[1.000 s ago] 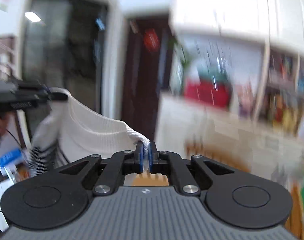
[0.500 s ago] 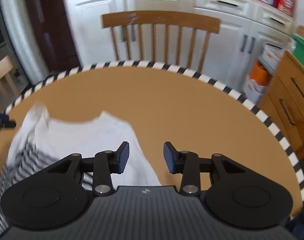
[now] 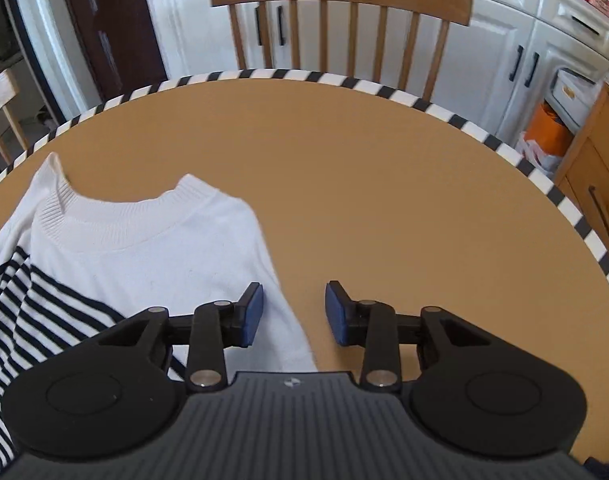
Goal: Fold clothes
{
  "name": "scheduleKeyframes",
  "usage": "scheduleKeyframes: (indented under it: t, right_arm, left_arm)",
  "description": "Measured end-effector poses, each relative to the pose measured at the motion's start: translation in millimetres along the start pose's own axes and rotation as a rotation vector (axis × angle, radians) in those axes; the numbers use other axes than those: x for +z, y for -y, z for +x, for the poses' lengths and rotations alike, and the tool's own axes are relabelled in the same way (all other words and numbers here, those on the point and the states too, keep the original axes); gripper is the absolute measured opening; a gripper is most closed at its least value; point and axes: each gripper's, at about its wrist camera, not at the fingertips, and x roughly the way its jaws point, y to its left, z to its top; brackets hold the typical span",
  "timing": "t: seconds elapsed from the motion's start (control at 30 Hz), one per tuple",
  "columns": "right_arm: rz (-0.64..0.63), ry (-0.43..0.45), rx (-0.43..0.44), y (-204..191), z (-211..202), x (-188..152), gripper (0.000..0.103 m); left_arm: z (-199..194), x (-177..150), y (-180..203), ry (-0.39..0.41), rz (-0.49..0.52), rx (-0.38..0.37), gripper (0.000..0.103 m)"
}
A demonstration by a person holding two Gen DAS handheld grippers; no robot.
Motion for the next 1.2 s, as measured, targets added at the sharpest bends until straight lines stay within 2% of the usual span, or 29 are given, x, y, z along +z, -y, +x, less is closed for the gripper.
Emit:
scheduleKeyframes:
  t: [0.07,0.1,0.2,0.3,0.5,0.53,0.63,0.7,0.73,0.77,0.8,0.83,0.87,0.93,1.0,1.07,1.13,1.17,1.2]
  right_arm:
    - [-0.004,-0.006,0.037,-5,-2,-1,0.007]
    - [-0.023,-0.003,0.031,-9,-3,-2,0.005]
    - [-0.083,0.018,-0.035,-15,-7,-2,0.003]
    - [-0.077,0.019,-0.103,-4,-7,3,0.003]
    - [-0.077,0.046,-0.208,8,-7,13,0.0]
    - [-0.075,0.053,-0.223,9,-7,15,0.0]
    - [0.008,0.058,-0.13,14,-8,20,0.003]
    - [0.018,0.096,-0.075,12,-15,21,0.012]
    - [0.036,0.097,-0.041,13,-14,24,0.016]
    - [0.054,0.099,-0.006,13,-14,27,0.026]
    - [0.071,0.1,0.027,14,-13,29,0.033]
    - [0.079,0.098,0.047,13,-10,31,0.034]
    - [0.071,0.093,0.054,10,-6,32,0.033]
    - [0.048,0.083,0.046,1,3,35,0.034]
    - [0.044,0.055,0.06,-7,15,37,0.035]
    - [0.037,0.035,0.084,-13,22,36,0.035]
    - [0.016,0.028,0.094,-19,24,34,0.035]
    - [0.005,0.028,0.096,-22,25,32,0.037]
    - [-0.007,0.034,0.092,-24,25,32,0.036]
  left_arm:
    - [-1,0,2,-0.004,0.004,0.007,0.005]
    - [-3,0,4,-0.006,0.015,0.026,0.004]
    - [-6,6,-5,-0.017,0.042,0.131,0.002]
    - [-8,15,-23,-0.024,0.067,0.246,0.002]
    - [-1,47,-46,0.021,0.168,0.389,0.002]
    - [2,53,-44,0.026,0.203,0.394,0.002]
    - [9,62,-37,-0.034,0.286,0.368,0.003]
    - [4,65,-38,-0.048,0.326,0.382,0.009]
    - [0,67,-42,-0.06,0.321,0.387,0.016]
    - [-5,71,-48,-0.074,0.302,0.387,0.027]
    - [-10,75,-54,-0.083,0.279,0.387,0.034]
    - [-15,80,-60,-0.071,0.258,0.386,0.04]
    - [-21,84,-64,-0.038,0.242,0.367,0.04]
    - [-26,93,-63,0.064,0.225,0.267,0.039]
    - [-17,99,-51,0.122,0.276,0.196,0.039]
    - [-3,102,-38,0.105,0.345,0.246,0.039]
    - [6,104,-40,0.076,0.336,0.305,0.039]
    - [6,103,-43,0.082,0.316,0.297,0.038]
    - [4,102,-48,0.106,0.297,0.248,0.038]
